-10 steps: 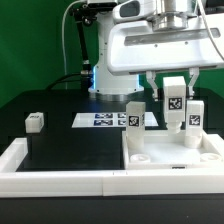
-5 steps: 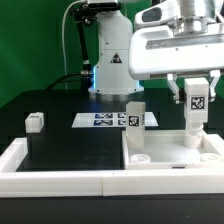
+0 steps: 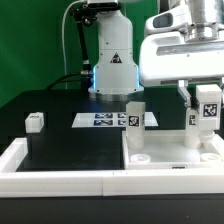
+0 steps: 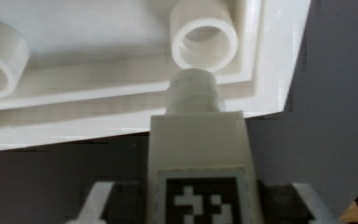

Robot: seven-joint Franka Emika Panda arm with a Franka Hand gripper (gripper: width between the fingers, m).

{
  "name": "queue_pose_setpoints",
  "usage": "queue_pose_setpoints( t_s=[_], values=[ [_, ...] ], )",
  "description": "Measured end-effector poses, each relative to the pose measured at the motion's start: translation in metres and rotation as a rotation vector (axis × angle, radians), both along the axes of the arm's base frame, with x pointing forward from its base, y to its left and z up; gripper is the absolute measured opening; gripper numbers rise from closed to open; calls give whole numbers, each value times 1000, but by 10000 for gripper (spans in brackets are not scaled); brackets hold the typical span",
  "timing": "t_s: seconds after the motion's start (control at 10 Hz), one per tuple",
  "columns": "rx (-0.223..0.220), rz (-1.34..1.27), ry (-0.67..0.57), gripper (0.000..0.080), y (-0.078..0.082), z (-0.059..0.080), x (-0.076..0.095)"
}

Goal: Assemble square table

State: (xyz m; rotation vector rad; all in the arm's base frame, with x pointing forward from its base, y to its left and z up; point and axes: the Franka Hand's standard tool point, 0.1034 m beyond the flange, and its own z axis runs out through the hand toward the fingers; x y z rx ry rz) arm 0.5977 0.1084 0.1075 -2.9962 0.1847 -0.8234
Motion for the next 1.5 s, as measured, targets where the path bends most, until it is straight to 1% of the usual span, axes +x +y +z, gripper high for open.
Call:
queue_pose_setpoints(
  t_s=[0.1,0.2,0.3,0.4,0.7,1.2,1.5],
  values=[
    [-6,2,-8,290,-1,-1,0],
    [-13,2,-14,290,-2,-6,-1],
    [-17,7,-8,290,1,-11,-1],
    [-20,12,-6,290,3,-15,0],
    [-29,9,-1,290,0,-25,4],
    [-38,24,-25,290,7,-27,4],
    [-35,25,-24,290,7,-22,0]
  ],
)
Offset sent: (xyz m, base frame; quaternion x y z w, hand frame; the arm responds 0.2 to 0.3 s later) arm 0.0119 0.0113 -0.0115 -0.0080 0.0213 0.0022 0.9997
